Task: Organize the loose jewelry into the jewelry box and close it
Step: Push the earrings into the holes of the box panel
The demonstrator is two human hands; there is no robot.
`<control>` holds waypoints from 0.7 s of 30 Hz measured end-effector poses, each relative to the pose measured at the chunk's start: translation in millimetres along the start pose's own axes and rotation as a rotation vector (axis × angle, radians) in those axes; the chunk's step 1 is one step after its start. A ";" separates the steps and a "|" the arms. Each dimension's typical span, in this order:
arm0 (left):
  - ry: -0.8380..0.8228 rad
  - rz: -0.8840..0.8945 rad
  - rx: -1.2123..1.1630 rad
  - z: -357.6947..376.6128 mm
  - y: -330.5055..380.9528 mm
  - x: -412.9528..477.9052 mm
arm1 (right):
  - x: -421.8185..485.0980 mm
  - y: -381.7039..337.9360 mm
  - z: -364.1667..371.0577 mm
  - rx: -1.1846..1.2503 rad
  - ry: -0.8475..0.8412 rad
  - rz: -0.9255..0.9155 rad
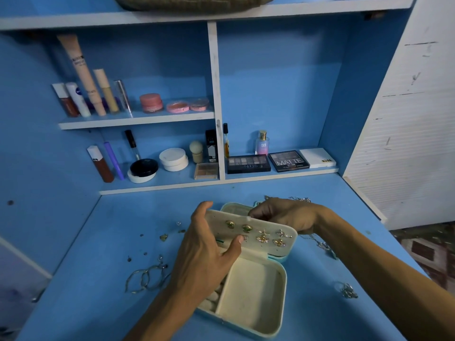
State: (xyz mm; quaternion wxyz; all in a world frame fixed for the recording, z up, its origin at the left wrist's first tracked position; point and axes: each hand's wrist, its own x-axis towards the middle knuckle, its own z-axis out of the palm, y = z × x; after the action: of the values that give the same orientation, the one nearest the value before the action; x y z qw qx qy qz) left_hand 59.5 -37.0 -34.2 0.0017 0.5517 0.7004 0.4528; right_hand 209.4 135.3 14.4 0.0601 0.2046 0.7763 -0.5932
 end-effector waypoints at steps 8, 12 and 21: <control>0.046 0.070 0.131 -14.4 -3.7 -10.1 | -2.7 5.3 6.2 -0.019 0.037 -0.143; 0.080 0.105 0.168 -20.2 -0.7 -12.7 | -6.2 -1.2 11.8 -0.104 0.042 -0.181; 0.188 0.407 0.350 -19.9 -8.3 -15.0 | -10.5 -9.6 23.2 -0.263 0.062 -0.190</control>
State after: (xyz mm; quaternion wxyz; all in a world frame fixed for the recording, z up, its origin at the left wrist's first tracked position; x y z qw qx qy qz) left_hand 48.9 -61.1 -35.3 -0.2495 0.6285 0.6399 0.3651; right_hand 211.8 108.8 19.8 0.0058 0.1388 0.8647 -0.4827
